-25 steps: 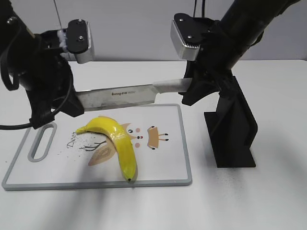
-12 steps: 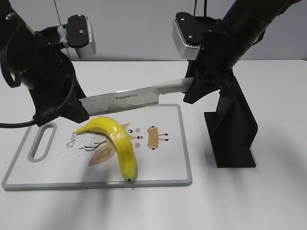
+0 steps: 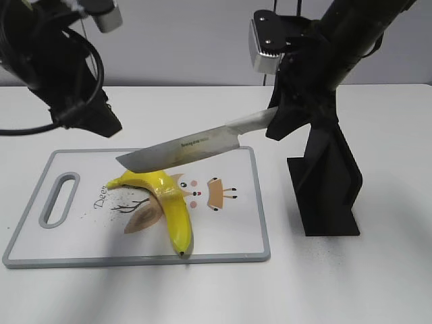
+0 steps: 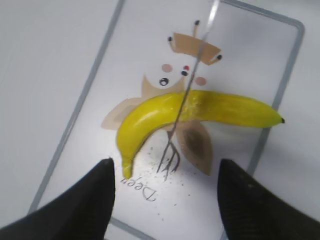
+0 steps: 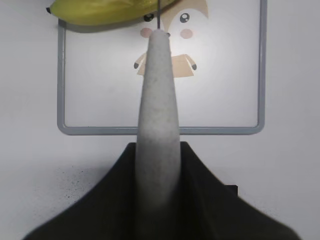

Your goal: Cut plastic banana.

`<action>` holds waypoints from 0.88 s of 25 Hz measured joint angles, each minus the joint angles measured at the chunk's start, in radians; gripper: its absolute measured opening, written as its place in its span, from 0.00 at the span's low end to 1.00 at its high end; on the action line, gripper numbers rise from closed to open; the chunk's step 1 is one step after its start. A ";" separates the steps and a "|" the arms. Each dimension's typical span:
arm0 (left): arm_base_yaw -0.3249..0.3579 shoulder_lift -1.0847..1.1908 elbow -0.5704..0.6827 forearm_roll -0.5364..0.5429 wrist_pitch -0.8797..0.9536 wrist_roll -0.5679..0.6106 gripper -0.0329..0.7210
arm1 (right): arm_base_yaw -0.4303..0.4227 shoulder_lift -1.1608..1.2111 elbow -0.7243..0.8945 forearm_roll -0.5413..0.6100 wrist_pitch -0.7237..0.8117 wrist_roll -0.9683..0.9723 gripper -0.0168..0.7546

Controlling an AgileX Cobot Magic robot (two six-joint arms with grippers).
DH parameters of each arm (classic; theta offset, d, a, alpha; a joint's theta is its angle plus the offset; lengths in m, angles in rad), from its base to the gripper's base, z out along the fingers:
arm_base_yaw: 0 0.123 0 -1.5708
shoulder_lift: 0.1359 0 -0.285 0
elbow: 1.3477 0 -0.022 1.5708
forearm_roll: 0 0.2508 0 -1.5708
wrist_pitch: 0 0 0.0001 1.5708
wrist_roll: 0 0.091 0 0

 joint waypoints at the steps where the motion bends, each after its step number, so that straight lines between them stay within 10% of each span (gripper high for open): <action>1: 0.008 -0.001 -0.018 0.023 0.009 -0.047 0.87 | 0.000 -0.008 -0.004 -0.005 0.001 0.018 0.23; 16: 0.396 -0.001 -0.097 0.153 0.288 -0.539 0.82 | 0.000 -0.118 -0.028 -0.127 0.092 0.903 0.23; 22: 0.413 -0.100 -0.002 0.146 0.302 -0.574 0.81 | 0.000 -0.236 0.072 -0.125 0.024 1.063 0.23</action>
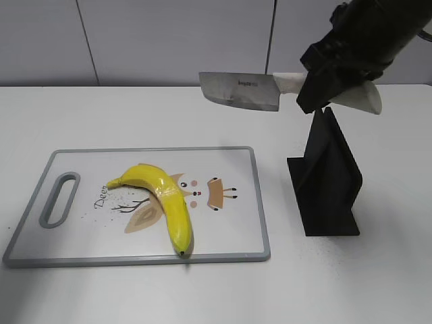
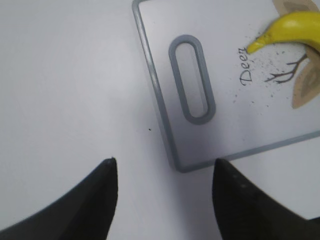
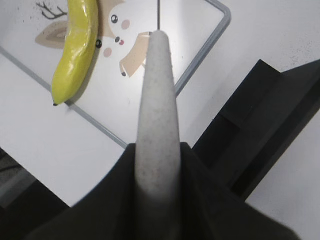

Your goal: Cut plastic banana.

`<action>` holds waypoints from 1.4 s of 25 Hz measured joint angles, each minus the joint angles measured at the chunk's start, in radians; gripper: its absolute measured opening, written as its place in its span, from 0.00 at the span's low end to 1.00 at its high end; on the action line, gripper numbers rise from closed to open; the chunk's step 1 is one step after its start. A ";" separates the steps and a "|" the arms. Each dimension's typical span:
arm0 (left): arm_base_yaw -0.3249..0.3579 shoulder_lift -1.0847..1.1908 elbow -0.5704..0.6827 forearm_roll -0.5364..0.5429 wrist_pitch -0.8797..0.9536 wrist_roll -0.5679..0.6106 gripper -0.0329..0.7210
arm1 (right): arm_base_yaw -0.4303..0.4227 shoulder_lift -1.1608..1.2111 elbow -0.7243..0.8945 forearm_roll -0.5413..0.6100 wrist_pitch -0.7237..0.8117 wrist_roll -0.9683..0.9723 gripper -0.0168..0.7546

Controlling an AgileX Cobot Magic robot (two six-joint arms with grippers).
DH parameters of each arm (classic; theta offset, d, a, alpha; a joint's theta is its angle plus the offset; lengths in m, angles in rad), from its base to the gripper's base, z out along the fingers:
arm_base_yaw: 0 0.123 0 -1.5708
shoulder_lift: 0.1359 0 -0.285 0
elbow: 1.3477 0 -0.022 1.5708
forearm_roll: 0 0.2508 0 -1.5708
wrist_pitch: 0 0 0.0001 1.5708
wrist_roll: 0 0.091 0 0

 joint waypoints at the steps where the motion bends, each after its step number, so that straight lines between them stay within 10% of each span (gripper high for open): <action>1: -0.002 -0.034 0.030 -0.010 -0.001 -0.002 0.81 | 0.000 -0.031 0.033 0.000 -0.032 0.025 0.23; 11: -0.003 -0.390 0.357 -0.023 -0.117 -0.007 0.72 | 0.000 -0.286 0.337 -0.029 -0.360 0.273 0.23; 21: -0.003 -0.790 0.644 -0.029 -0.136 -0.031 0.72 | 0.000 -0.389 0.415 -0.316 -0.368 0.678 0.23; 35: -0.003 -1.315 0.732 -0.017 -0.102 -0.118 0.68 | 0.000 -0.397 0.415 -0.338 -0.298 0.719 0.23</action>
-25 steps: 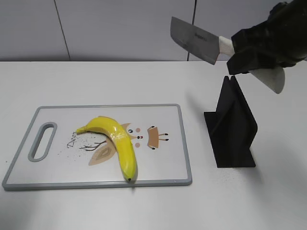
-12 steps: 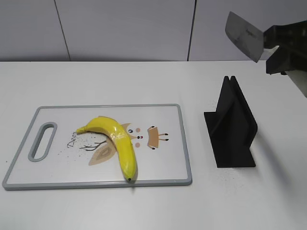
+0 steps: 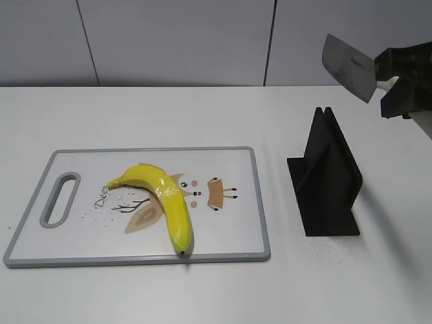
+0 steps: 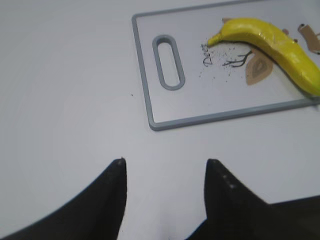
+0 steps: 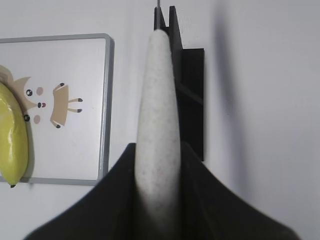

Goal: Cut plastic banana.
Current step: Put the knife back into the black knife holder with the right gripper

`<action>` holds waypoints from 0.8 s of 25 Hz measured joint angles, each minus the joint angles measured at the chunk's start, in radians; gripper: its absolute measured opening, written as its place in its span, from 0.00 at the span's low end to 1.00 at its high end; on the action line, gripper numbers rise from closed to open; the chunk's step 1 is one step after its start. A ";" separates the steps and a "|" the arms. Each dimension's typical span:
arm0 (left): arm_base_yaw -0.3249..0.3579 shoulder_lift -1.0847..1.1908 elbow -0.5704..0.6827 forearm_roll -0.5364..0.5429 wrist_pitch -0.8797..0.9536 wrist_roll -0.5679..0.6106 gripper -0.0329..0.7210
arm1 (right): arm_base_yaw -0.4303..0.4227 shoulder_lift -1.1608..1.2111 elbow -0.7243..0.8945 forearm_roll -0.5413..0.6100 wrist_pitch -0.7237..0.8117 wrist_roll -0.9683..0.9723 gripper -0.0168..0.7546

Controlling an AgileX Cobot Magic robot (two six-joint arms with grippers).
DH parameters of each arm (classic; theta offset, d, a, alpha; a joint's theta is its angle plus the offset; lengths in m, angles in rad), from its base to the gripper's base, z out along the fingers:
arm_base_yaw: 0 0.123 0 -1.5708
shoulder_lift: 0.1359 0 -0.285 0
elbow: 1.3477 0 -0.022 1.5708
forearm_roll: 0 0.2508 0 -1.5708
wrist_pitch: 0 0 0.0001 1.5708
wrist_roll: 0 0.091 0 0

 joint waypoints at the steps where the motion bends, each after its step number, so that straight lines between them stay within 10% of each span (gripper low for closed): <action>1: 0.000 -0.027 0.000 0.000 0.000 0.000 0.68 | 0.000 0.000 0.000 0.000 0.001 0.000 0.23; 20: 0.000 -0.166 0.000 -0.001 0.005 0.000 0.68 | 0.000 0.166 0.000 -0.003 -0.007 -0.014 0.23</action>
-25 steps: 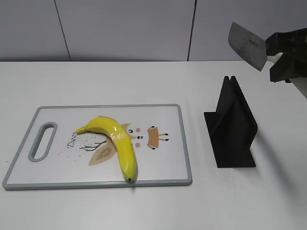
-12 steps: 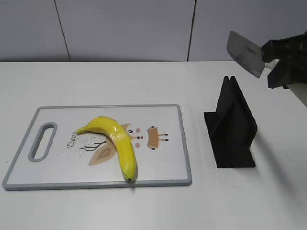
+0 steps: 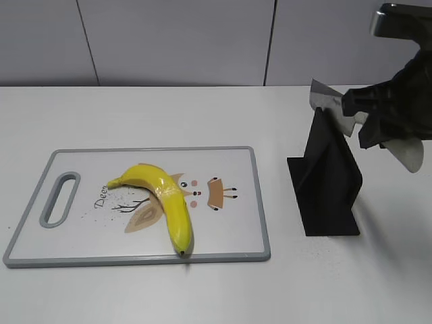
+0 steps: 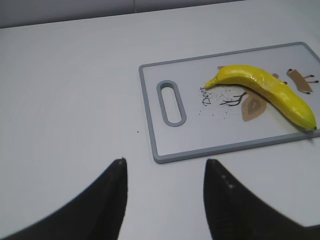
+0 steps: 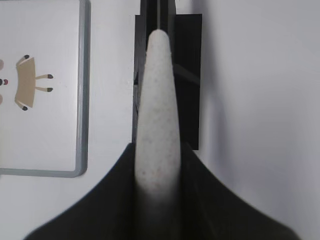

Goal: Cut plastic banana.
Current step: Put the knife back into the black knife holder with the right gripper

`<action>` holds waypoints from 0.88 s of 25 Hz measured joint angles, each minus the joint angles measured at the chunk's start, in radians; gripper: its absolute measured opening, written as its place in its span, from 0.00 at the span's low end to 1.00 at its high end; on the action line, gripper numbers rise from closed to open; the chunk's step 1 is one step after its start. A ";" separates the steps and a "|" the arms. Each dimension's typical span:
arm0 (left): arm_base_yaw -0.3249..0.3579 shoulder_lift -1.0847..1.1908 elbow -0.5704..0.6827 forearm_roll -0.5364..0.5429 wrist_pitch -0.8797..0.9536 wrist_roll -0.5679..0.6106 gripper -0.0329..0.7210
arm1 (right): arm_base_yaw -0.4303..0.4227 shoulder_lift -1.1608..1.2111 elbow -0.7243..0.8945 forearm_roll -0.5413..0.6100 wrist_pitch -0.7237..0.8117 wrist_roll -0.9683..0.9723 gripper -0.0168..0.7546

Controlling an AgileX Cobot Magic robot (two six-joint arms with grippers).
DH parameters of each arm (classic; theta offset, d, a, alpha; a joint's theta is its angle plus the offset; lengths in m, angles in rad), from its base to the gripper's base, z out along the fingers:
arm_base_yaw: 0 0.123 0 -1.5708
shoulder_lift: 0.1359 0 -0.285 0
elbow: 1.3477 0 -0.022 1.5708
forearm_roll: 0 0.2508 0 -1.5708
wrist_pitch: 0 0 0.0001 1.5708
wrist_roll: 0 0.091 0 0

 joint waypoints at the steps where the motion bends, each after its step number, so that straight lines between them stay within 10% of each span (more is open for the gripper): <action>1: 0.000 0.000 0.000 0.000 0.000 0.000 0.68 | 0.000 0.007 0.000 0.000 -0.002 -0.002 0.23; 12: 0.000 0.000 0.000 0.000 0.000 0.000 0.68 | 0.000 0.056 0.000 0.007 0.025 -0.008 0.24; 22: 0.000 0.000 0.000 0.000 0.000 0.000 0.68 | 0.000 0.056 0.000 0.058 0.035 -0.083 0.78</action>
